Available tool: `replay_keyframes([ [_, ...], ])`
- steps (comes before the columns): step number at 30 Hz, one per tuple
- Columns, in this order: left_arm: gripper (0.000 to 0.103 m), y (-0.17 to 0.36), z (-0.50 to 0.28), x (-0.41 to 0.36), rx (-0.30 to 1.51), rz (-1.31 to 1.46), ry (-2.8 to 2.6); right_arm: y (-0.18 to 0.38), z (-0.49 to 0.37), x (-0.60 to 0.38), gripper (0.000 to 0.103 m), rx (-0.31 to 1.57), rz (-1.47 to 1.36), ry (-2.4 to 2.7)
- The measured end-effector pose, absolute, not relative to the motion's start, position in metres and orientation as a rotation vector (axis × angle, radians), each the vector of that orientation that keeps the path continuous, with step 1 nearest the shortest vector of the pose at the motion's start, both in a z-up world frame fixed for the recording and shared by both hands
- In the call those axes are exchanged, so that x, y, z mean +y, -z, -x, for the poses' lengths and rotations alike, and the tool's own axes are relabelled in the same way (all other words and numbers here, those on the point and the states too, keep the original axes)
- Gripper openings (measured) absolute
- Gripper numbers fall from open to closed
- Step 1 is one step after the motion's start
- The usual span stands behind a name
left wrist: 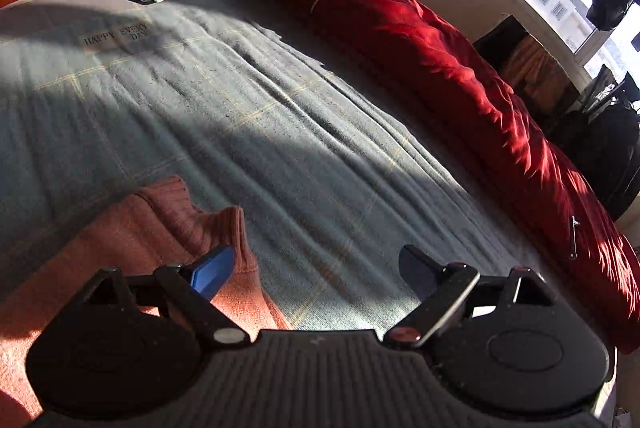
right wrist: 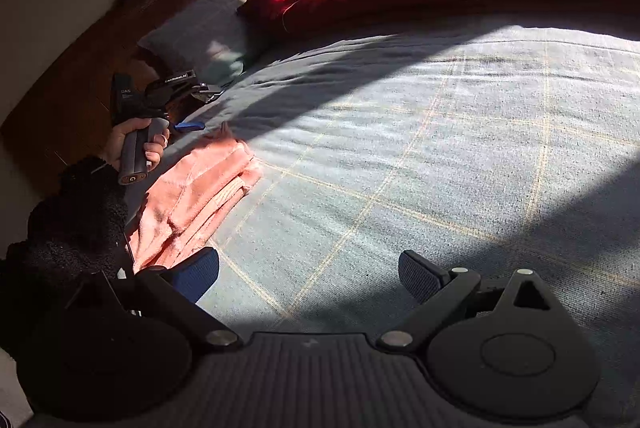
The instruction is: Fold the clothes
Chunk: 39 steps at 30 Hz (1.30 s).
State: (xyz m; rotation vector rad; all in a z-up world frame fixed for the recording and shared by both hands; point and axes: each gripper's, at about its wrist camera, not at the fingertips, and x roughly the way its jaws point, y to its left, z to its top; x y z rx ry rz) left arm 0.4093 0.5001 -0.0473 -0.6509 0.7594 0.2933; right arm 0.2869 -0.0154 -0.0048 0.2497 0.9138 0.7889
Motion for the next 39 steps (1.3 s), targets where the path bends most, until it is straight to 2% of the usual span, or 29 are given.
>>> replay_keyframes([
  [6,0.090,0.077,-0.430,0.503,0.827,0.633,-0.294,0.008,-0.284,-0.024,0.098,0.925,-0.241,-0.754],
  [11,0.090,0.052,-0.423,0.495,0.810,0.633,-0.263,0.007,-0.284,-0.034,0.099,0.921,-0.255,-0.723],
  [15,0.090,0.020,-0.407,0.478,0.814,0.522,-0.238,0.007,-0.288,-0.033,0.099,0.916,-0.269,-0.723],
  [24,0.091,-0.023,-0.295,0.398,0.647,0.163,-0.250,0.005,-0.292,-0.008,0.100,0.917,-0.195,-0.786],
  [30,0.092,-0.010,-0.223,0.355,0.639,0.041,-0.305,-0.001,-0.295,0.019,0.103,0.905,-0.137,-0.864],
  [39,0.093,0.000,-0.144,0.311,0.636,0.028,-0.389,-0.014,-0.292,0.070,0.103,0.851,-0.024,-0.959],
])
